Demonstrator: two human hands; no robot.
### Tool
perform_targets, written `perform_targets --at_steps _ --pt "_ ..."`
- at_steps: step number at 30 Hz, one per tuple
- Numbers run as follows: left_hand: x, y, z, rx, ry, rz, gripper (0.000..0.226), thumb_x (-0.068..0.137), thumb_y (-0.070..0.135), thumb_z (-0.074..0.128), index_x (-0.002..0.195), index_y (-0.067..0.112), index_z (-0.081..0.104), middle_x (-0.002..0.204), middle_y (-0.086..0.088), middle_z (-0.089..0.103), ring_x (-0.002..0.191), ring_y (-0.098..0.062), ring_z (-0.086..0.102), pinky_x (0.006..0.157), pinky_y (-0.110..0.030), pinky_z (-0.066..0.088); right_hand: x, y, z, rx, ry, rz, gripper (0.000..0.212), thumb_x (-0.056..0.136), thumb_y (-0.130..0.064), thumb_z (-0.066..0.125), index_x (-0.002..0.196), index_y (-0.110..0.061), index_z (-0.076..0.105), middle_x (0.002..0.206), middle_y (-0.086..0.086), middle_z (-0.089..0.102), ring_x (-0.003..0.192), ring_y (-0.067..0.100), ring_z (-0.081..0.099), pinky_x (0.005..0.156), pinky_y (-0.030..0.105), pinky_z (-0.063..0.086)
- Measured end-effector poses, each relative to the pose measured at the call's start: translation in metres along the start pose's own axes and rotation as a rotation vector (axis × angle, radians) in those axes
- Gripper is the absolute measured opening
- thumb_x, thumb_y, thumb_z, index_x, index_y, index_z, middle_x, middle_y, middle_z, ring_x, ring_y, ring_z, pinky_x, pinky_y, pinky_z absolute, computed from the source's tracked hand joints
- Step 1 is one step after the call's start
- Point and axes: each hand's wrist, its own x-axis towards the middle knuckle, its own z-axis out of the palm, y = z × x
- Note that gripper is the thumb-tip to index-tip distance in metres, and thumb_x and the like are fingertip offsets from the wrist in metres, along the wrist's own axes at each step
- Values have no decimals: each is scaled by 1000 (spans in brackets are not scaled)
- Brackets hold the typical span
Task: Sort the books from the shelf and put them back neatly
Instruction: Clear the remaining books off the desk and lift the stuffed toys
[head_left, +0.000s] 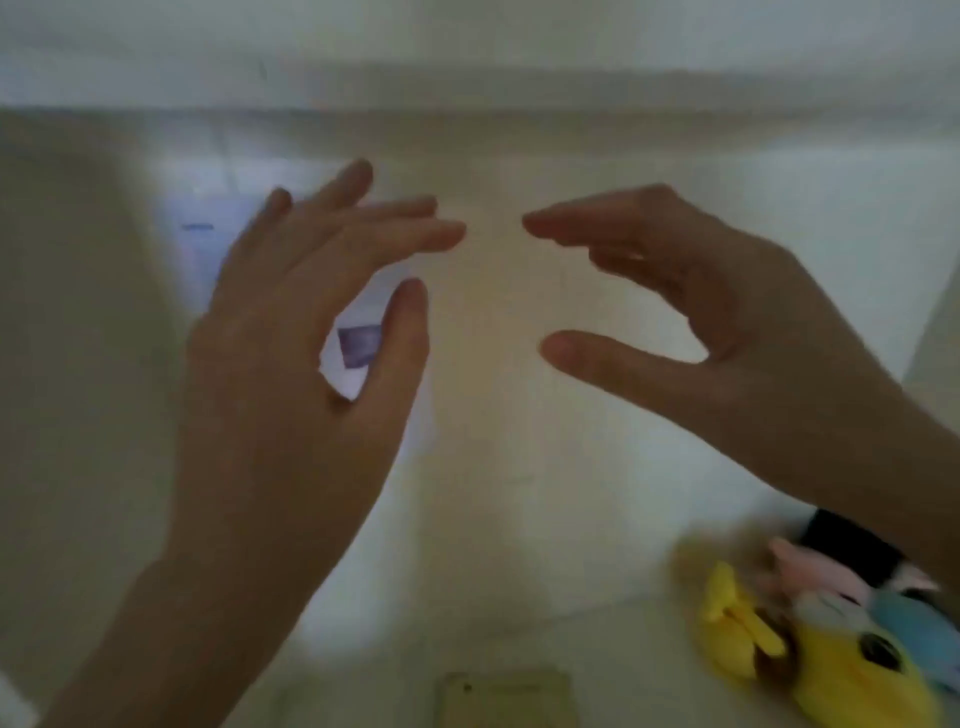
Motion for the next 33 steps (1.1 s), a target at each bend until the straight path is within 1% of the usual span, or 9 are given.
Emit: perform_targets --at_steps 4,11,13,16,22,25,27,30,33 --pt "-69 -23 79 -252 -319 -408 23 95 22 58 112 34 66 109 32 60 104 23 49 84 3 34 -77 60 50 237 -97 432 49 82 -27 73 127 -33 53 128 -16 53 116 -3 54 104 21 40" --pt "-271 -82 187 -176 -877 -1028 31 93 15 57 123 21 61 122 3 63 116 -13 57 92 -18 45 -249 160 192 357 -272 1099 50 85 -23 70 128 -32 46 130 -7 40 127 16 44 87 8 40" --pt "-309 -79 192 -151 -941 -1085 35 94 17 56 128 20 58 133 -1 56 121 -16 53 100 -23 37 -291 169 222 337 -318 1221 58 85 -26 71 136 -26 44 135 -2 34 132 20 37 101 22 38" --pt "-348 -80 189 -82 -966 -1117 36 96 15 52 132 17 54 143 -4 43 130 -18 42 105 -22 28 -330 166 250 394 -409 1397 72 83 -32 72 143 -31 33 143 4 22 126 23 37 106 40 41" --pt "-394 -85 173 -32 -857 -1153 45 92 12 58 135 20 49 149 -4 27 137 -22 26 114 -42 29 -348 157 268 497 -326 1450 83 81 -22 74 143 -45 23 133 -1 27 114 18 37 97 37 44" --pt "-398 -88 172 -157 -801 -1424 70 91 18 61 150 22 22 154 -6 17 138 -24 28 109 -42 35 -350 160 267 553 -282 1467 83 79 -23 76 139 -48 25 135 -2 29 122 25 41 98 47 48" --pt "-400 -91 174 -298 -749 -1684 87 90 26 63 153 19 4 150 -2 29 131 -21 39 101 -39 40 -351 163 268 593 -204 1505 96 76 -25 79 142 -47 13 143 1 29 126 26 43 96 45 50" --pt "-404 -93 180 -379 -750 -1825 73 86 38 65 146 15 29 138 -1 51 112 -20 57 87 -35 50 -351 164 273 654 -137 1615 115 77 -25 78 148 -36 -12 148 2 31 125 24 49 95 40 49" --pt "-404 -85 184 -346 -727 -1796 68 89 30 63 145 14 27 136 -5 50 105 -18 55 82 -33 47 -352 161 279 619 -160 1643 94 79 -28 76 149 -23 15 142 2 46 115 20 56 82 31 55"
